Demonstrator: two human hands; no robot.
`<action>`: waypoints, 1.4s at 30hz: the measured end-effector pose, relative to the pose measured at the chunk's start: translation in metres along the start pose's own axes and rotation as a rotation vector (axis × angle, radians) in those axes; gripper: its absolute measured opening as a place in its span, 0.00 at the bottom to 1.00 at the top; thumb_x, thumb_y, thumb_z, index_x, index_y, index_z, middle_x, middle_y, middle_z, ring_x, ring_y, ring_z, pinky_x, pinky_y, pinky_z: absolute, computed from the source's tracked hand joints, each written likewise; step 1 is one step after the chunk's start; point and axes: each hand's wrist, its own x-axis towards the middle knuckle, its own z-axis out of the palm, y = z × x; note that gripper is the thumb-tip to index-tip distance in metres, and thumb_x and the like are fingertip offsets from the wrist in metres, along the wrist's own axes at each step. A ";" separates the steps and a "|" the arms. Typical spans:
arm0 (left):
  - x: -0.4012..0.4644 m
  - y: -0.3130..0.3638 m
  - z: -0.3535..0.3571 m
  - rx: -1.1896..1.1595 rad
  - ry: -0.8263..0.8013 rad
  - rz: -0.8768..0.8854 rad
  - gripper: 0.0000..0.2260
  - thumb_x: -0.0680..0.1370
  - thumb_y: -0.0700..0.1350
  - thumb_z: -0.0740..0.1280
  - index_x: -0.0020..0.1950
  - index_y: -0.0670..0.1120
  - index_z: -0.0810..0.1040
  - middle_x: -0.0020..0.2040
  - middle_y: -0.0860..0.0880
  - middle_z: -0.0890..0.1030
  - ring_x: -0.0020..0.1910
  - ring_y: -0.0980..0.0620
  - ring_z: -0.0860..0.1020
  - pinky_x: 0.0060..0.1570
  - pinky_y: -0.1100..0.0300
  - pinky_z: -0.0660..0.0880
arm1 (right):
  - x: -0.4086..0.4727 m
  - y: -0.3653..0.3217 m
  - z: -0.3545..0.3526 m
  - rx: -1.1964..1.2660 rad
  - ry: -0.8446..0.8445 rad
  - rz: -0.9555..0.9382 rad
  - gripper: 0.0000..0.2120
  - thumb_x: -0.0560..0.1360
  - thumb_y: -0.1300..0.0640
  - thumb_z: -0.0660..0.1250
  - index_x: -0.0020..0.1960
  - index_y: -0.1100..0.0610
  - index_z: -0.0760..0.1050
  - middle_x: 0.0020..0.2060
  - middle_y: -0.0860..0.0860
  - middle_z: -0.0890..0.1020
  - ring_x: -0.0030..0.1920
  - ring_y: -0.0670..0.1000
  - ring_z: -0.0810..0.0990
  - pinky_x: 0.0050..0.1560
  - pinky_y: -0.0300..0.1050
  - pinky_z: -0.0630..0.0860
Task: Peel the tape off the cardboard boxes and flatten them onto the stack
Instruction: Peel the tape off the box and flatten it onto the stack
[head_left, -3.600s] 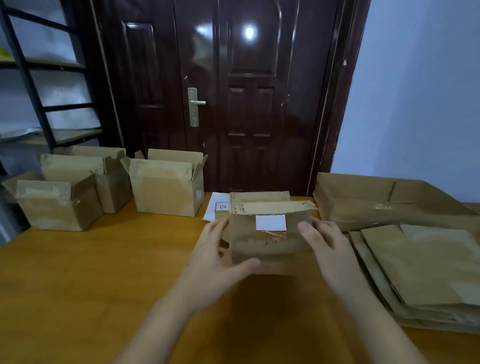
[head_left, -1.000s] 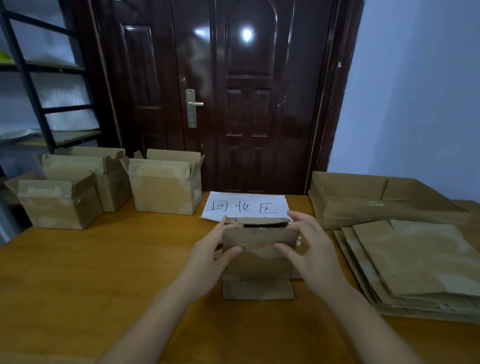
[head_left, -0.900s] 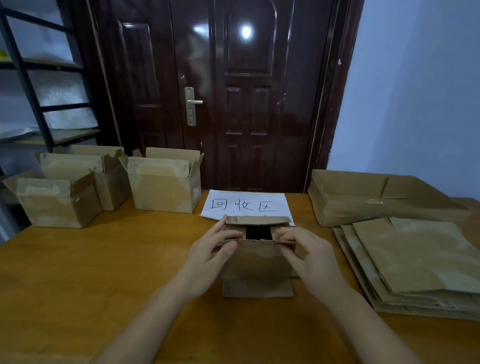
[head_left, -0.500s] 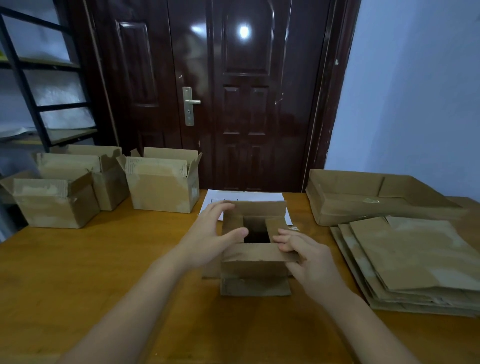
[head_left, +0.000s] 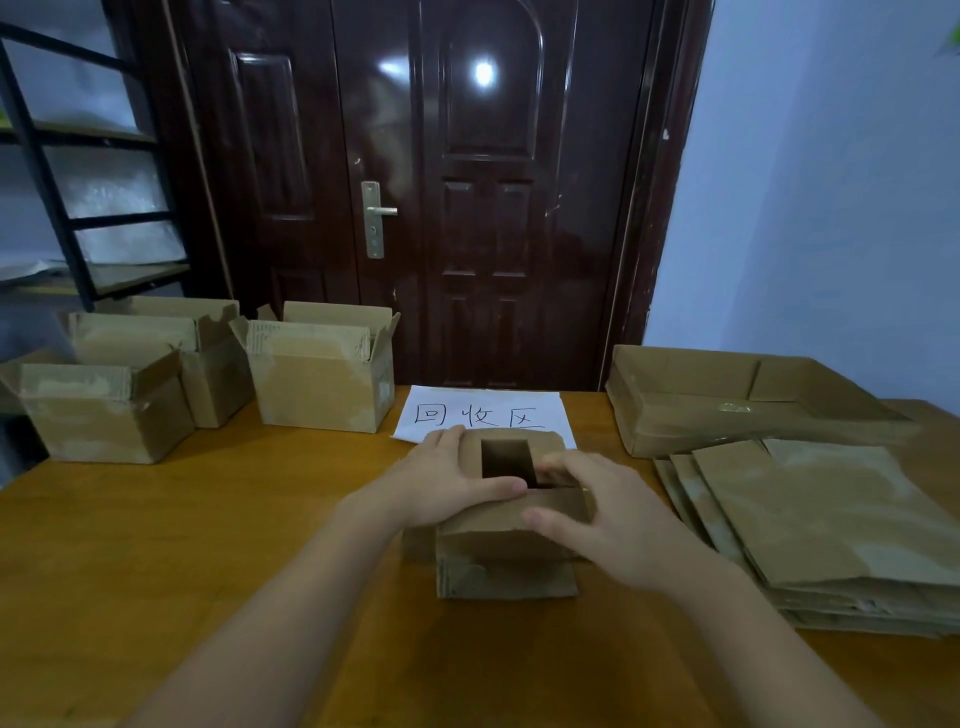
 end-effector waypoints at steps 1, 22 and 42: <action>0.000 0.001 0.000 0.045 0.010 0.006 0.68 0.51 0.90 0.53 0.84 0.54 0.50 0.81 0.51 0.60 0.76 0.46 0.65 0.71 0.45 0.69 | 0.007 -0.005 -0.003 -0.039 -0.022 -0.020 0.33 0.71 0.19 0.52 0.70 0.34 0.65 0.64 0.31 0.71 0.63 0.34 0.70 0.60 0.38 0.72; 0.010 -0.012 0.017 0.113 0.160 0.005 0.43 0.74 0.72 0.51 0.85 0.55 0.46 0.85 0.50 0.50 0.81 0.46 0.58 0.74 0.48 0.63 | -0.010 0.025 0.019 -0.246 -0.027 0.147 0.38 0.77 0.26 0.37 0.82 0.43 0.46 0.81 0.41 0.52 0.80 0.41 0.46 0.74 0.42 0.46; -0.041 -0.063 -0.012 0.177 0.259 0.286 0.26 0.86 0.43 0.57 0.82 0.59 0.60 0.80 0.61 0.62 0.71 0.66 0.69 0.70 0.71 0.62 | -0.012 0.031 0.036 -0.050 0.064 0.156 0.36 0.74 0.22 0.38 0.78 0.32 0.38 0.74 0.31 0.46 0.75 0.36 0.45 0.72 0.44 0.54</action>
